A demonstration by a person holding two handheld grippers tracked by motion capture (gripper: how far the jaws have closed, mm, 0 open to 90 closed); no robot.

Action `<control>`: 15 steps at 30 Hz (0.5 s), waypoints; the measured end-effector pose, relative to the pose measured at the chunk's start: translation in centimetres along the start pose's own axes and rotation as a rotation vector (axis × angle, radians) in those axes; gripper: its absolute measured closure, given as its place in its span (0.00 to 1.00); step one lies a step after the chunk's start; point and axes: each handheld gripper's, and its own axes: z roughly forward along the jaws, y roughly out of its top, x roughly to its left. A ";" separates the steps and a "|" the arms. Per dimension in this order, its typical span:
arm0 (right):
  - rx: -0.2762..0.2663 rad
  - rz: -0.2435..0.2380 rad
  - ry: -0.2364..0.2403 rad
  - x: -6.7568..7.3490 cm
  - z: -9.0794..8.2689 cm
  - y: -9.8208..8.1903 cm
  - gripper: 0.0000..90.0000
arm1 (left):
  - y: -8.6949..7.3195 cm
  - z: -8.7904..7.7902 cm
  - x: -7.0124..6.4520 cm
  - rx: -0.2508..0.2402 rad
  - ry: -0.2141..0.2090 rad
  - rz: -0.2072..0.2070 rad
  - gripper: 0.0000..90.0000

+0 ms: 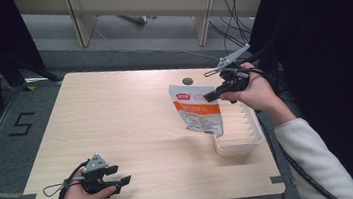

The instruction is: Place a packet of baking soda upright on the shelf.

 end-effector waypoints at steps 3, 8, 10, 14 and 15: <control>0.007 0.002 0.004 -0.5 -0.6 -0.4 1.00 | 0.0 0.0 0.0 0.002 -0.003 -0.005 0.38; 0.011 0.004 -0.011 -1.0 -1.6 -0.8 1.00 | 0.0 0.1 -0.1 0.002 -0.001 -0.019 0.38; 0.010 0.003 -0.011 -1.2 -2.2 -0.9 1.00 | 0.0 0.1 0.0 0.001 -0.004 -0.015 0.38; 0.000 -0.010 -0.016 -1.4 -2.9 -1.1 1.00 | -0.1 0.1 -0.1 -0.001 -0.005 -0.021 0.38; 0.013 -0.006 -0.017 -1.4 -3.1 -1.1 1.00 | 0.0 0.1 -0.1 -0.001 -0.006 -0.021 0.38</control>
